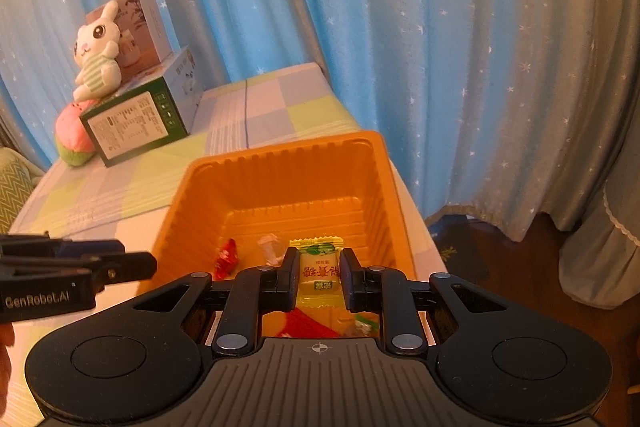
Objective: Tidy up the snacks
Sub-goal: 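Open the right tool to drop the yellow candy into the tray, then withdraw both tools from the tray toward the two red candies on the table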
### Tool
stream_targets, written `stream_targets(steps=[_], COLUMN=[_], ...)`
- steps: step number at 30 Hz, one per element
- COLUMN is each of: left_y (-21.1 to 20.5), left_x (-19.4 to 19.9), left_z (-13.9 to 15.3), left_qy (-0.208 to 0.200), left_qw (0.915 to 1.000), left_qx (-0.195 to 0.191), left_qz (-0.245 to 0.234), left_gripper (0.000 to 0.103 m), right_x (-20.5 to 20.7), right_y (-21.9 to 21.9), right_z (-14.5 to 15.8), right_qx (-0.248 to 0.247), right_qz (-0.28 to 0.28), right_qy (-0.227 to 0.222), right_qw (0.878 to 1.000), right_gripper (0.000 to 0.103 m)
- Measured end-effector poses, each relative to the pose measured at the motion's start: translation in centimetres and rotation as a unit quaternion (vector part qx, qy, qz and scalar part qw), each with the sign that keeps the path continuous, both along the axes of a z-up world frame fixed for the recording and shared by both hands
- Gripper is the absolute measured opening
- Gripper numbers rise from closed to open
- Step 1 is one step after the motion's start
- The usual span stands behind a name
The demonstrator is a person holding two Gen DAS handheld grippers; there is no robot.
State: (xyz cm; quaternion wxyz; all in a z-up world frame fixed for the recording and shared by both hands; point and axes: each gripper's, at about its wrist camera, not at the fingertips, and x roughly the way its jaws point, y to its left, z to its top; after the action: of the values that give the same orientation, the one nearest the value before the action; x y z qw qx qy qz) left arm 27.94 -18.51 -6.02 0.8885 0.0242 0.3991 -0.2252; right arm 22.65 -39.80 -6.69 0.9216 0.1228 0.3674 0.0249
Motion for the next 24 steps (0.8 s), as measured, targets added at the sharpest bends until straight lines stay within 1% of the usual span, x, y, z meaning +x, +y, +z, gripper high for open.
stream_targets(steps=[2, 4, 5, 6, 7, 8, 10, 16, 24], left_y=[0.3, 0.7, 0.9, 1.1, 1.3, 1.5, 2.0, 3.6, 6.5], left_x=[-0.1, -0.3, -0.4, -0.5, -0.7, -1.0, -1.5, -4.0, -8.5], left_z=[0.2, 0.4, 0.5, 0.7, 0.8, 1.0, 1.5, 3.4, 5.8], left_qy=[0.000, 0.000, -0.001, -0.002, -0.003, -0.004, -0.006, -0.018, -0.031], left_qw=[1.0000, 1.0000, 1.0000, 1.0000, 0.9999, 0.9999, 0.9998, 0.9993, 0.9974], left_qx=[0.000, -0.001, -0.001, -0.002, -0.004, -0.006, -0.008, -0.019, -0.032], left_qz=[0.001, 0.003, 0.005, 0.007, 0.010, 0.012, 0.014, 0.026, 0.057], left_gripper=[0.037, 0.038, 0.040, 0.044, 0.046, 0.049, 0.050, 0.053, 0.063], right_x=[0.3, 0.6, 0.8, 0.9, 0.8, 0.5, -0.3, -3.2, -8.7], right_y=[0.1, -0.2, -0.4, -0.5, -0.6, -0.8, -1.0, -0.7, 1.5], right_z=[0.2, 0.3, 0.2, 0.3, 0.5, 0.7, 1.2, 2.1, 4.3], right_qx=[0.012, 0.044, 0.057, 0.063, 0.064, 0.065, 0.062, 0.055, 0.054], right_qz=[0.003, 0.010, 0.010, 0.007, 0.003, -0.003, -0.013, -0.027, -0.040], right_qy=[-0.008, -0.017, -0.015, -0.013, -0.014, -0.019, -0.027, -0.009, -0.001], right_qw=[1.000, 0.999, 0.998, 0.998, 0.998, 0.998, 0.998, 0.998, 0.998], right_gripper=[0.022, 0.022, 0.024, 0.040, 0.052, 0.066, 0.067, 0.067, 0.067])
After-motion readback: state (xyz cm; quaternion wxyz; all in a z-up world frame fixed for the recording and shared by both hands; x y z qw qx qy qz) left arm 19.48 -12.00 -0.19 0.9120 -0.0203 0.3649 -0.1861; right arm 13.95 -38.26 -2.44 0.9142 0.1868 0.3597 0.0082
